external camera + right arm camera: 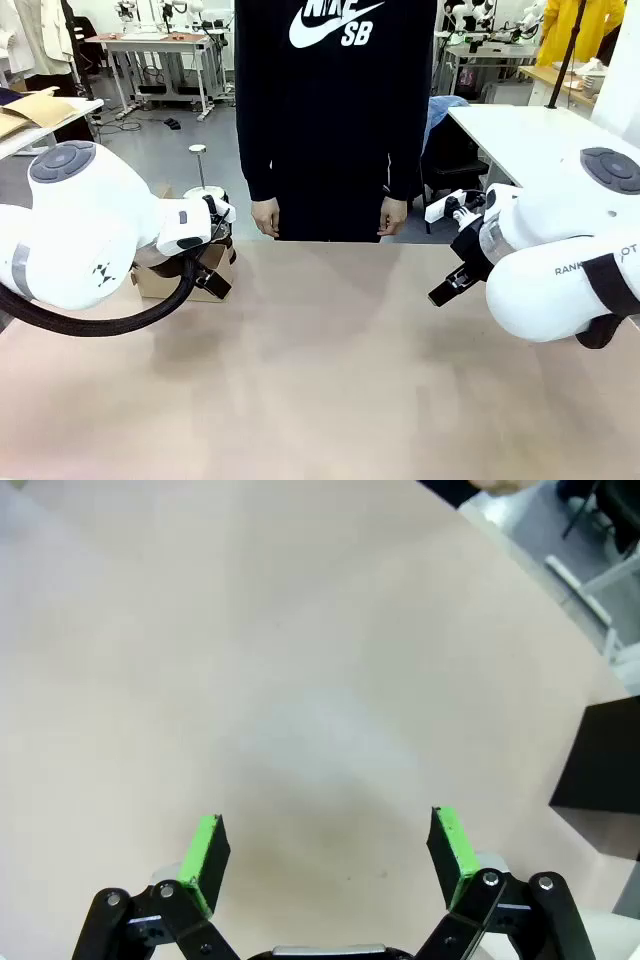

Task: Pour a drink into a cup and package it in a carrier.
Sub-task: Pick up the 600 ml Paper Cup and place it in the middle top area of the table.

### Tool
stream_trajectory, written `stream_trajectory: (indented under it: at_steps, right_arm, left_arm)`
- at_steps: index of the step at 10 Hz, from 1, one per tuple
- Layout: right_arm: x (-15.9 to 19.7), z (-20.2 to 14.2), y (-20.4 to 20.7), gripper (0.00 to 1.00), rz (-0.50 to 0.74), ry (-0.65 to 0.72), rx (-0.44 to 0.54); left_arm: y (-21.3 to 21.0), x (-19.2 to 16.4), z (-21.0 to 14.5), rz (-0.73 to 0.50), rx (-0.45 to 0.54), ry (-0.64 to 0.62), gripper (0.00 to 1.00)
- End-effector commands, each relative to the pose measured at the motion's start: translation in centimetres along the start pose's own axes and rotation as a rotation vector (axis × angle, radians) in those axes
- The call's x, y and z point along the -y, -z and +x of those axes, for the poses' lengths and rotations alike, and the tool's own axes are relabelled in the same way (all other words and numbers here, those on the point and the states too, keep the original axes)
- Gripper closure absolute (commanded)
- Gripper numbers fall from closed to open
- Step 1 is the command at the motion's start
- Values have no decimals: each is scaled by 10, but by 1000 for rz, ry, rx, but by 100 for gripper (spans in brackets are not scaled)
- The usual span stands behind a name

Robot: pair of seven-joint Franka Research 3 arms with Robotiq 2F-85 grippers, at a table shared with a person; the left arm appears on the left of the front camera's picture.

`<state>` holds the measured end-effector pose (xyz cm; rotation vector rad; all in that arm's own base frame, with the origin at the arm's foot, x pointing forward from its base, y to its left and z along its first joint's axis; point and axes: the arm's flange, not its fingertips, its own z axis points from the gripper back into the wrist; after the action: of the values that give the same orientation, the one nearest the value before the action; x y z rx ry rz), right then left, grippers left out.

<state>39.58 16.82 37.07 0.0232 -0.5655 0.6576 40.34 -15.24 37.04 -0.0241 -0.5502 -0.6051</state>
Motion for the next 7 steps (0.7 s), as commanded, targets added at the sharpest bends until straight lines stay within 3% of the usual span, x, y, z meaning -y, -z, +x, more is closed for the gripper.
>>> stream_trajectory:
  at_steps: [1, 7]
  right_arm:
    - [0, 0, 0, 0, 0, 0, 0]
    - [0, 0, 0, 0, 0, 0, 0]
  left_arm:
    - [0, 0, 0, 0, 0, 0, 0]
    - [0, 0, 0, 0, 0, 0, 0]
